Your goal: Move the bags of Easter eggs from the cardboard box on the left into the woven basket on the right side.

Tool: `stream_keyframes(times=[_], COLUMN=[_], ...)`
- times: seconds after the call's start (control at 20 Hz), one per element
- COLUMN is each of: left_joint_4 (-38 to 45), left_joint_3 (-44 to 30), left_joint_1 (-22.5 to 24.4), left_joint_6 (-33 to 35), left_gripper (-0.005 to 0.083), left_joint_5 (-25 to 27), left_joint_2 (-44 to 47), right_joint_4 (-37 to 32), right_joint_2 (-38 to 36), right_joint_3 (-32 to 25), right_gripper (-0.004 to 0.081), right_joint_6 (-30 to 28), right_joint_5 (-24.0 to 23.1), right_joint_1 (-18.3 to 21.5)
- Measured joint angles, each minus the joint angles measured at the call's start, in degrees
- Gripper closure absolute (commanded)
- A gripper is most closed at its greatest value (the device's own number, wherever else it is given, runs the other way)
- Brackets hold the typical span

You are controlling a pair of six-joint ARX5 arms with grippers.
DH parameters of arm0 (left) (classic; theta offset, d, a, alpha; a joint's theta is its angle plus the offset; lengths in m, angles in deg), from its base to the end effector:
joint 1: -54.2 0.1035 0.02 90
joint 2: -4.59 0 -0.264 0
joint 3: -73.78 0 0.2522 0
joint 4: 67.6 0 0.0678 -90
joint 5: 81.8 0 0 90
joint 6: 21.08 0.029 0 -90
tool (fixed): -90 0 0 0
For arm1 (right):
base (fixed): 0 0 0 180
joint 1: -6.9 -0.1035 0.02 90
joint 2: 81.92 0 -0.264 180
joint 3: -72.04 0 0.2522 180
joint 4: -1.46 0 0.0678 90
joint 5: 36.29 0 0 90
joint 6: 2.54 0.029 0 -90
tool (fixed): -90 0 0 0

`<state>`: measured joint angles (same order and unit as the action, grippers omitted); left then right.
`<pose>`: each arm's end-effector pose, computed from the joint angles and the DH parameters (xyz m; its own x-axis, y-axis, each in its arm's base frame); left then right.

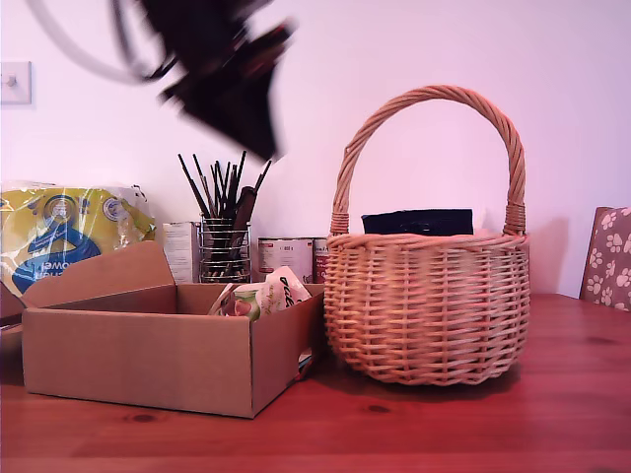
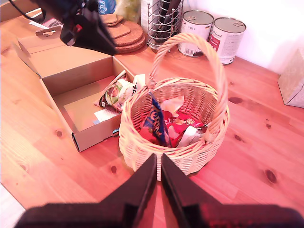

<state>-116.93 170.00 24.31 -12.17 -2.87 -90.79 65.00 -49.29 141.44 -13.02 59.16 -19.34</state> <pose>0.3100 -0.1846 0.2980 0.4682 -0.4906 -0.7349 0.6927 0.7201 -0.0394 0.0759 0.0405 0.3533 0.7552 0.4782 -0.4484 -0.5811 0.8049 -0.1203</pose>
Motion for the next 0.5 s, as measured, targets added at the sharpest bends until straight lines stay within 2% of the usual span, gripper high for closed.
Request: stream_keyframes(times=[0.05,0.1,0.15,0.2,0.35,0.5], left_joint_4=[0.2,0.2,0.7,1.5,7.5,10.1], left_joint_3=[-0.9,-1.1,-1.1,-1.1,-1.1,-1.1], left_joint_1=[1.4,2.4,3.1,3.5,3.9,3.8], left_joint_6=[0.0,-1.4,-2.2,-2.3,-2.4,-2.5], left_gripper=[0.0342,0.0069,-0.0015,0.0019,0.0010,0.0008], left_joint_5=[-2.1,-3.0,-3.5,-3.6,-3.4,-1.9], left_joint_2=[-0.2,-0.4,-0.8,-1.2,-3.5,-5.9], right_joint_4=[0.0,0.0,0.0,0.0,0.0,-0.2], right_joint_2=[0.0,0.0,0.0,0.0,0.0,0.0], right_joint_3=[0.0,0.0,0.0,0.0,0.0,0.0], right_gripper=[0.0781,0.0781,0.0781,0.0781,0.0781,0.0781], right_joint_6=[0.0,0.0,0.0,0.0,0.0,0.0], right_joint_5=[0.0,0.0,0.0,0.0,0.0,0.0], right_joint_1=[0.0,0.0,0.0,0.0,0.0,0.0])
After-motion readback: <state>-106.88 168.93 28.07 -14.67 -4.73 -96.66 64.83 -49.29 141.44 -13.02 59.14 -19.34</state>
